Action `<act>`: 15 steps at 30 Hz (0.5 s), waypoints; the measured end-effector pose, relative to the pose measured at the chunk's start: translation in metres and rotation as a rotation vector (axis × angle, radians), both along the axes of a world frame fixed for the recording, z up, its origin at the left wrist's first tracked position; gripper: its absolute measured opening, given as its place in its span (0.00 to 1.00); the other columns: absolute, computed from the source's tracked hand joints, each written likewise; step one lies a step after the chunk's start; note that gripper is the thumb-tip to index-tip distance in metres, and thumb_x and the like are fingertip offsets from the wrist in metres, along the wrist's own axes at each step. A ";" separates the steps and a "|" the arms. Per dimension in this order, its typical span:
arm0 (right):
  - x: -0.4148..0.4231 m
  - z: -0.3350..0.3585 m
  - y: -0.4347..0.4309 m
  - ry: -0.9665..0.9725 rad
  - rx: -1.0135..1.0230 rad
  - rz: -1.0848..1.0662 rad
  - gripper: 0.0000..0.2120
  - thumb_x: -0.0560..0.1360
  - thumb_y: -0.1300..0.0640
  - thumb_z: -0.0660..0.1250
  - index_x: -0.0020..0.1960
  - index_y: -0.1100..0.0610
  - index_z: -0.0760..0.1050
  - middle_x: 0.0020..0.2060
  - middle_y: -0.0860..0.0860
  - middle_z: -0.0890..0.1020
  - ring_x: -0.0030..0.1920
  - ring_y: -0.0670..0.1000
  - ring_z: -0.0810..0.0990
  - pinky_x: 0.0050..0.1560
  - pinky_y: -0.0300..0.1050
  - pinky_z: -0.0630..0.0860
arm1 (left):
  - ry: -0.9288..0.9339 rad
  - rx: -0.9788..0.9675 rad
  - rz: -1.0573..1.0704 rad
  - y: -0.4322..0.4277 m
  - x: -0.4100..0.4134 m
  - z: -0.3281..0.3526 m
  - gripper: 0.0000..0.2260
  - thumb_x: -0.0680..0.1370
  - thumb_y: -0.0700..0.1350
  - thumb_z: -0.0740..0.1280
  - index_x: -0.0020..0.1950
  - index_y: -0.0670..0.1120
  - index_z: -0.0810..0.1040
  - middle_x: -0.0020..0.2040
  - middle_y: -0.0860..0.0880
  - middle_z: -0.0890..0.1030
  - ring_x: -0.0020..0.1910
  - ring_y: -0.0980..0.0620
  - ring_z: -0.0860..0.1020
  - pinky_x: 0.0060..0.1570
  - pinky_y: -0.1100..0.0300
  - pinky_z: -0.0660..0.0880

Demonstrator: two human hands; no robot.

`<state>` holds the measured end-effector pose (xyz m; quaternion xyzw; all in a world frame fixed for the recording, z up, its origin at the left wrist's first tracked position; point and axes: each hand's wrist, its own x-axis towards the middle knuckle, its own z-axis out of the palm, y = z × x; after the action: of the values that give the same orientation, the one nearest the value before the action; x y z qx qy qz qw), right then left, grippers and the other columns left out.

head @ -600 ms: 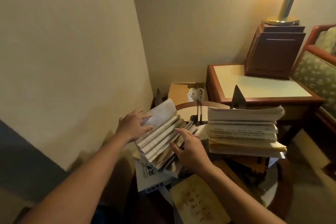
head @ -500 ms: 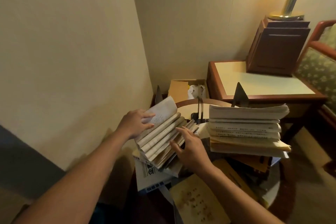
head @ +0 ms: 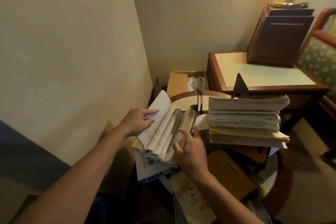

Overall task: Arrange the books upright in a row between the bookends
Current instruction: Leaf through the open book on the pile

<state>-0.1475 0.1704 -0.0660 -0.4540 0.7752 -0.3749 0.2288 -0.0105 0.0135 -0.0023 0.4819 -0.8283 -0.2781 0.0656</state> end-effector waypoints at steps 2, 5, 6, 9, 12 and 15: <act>0.007 -0.005 0.009 0.022 -0.004 0.012 0.22 0.78 0.42 0.66 0.70 0.37 0.68 0.77 0.51 0.59 0.72 0.58 0.69 0.62 0.56 0.79 | 0.048 0.019 0.037 0.014 0.006 0.000 0.19 0.82 0.46 0.66 0.73 0.57 0.72 0.66 0.45 0.78 0.39 0.49 0.80 0.29 0.67 0.73; 0.010 -0.008 0.026 0.007 -0.007 -0.007 0.24 0.78 0.46 0.67 0.72 0.36 0.67 0.80 0.51 0.51 0.77 0.59 0.60 0.71 0.57 0.70 | 0.143 0.054 0.077 0.038 0.018 0.000 0.20 0.81 0.45 0.67 0.72 0.58 0.72 0.66 0.45 0.78 0.41 0.50 0.81 0.31 0.63 0.79; 0.009 -0.008 0.032 -0.021 0.004 -0.017 0.24 0.79 0.48 0.68 0.73 0.38 0.67 0.81 0.52 0.49 0.79 0.58 0.56 0.73 0.56 0.65 | 0.183 0.075 0.090 0.048 0.022 0.000 0.21 0.81 0.45 0.67 0.73 0.59 0.72 0.66 0.45 0.78 0.43 0.49 0.82 0.34 0.59 0.81; 0.004 -0.009 0.052 -0.097 -0.030 0.011 0.24 0.79 0.55 0.68 0.73 0.41 0.69 0.80 0.52 0.52 0.79 0.57 0.55 0.74 0.56 0.65 | 0.271 0.115 0.117 0.079 0.032 -0.001 0.22 0.81 0.44 0.67 0.73 0.58 0.71 0.68 0.46 0.77 0.49 0.49 0.83 0.39 0.55 0.84; 0.002 -0.005 0.071 -0.121 -0.072 0.044 0.25 0.79 0.62 0.67 0.73 0.46 0.71 0.75 0.53 0.66 0.76 0.54 0.64 0.69 0.44 0.66 | 0.339 0.122 0.146 0.109 0.040 -0.006 0.22 0.81 0.44 0.67 0.73 0.59 0.71 0.68 0.48 0.77 0.47 0.49 0.84 0.39 0.50 0.84; -0.003 0.001 0.089 -0.109 -0.052 0.056 0.26 0.78 0.66 0.67 0.73 0.50 0.71 0.68 0.52 0.72 0.71 0.52 0.70 0.62 0.37 0.70 | 0.408 0.135 0.181 0.137 0.048 -0.013 0.21 0.80 0.45 0.68 0.71 0.62 0.73 0.69 0.52 0.75 0.46 0.51 0.84 0.38 0.46 0.84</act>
<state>-0.1504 0.2595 -0.0649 -0.4605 0.7384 -0.4126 0.2692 0.0373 0.1507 -0.0151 0.4913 -0.7309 -0.4174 0.2242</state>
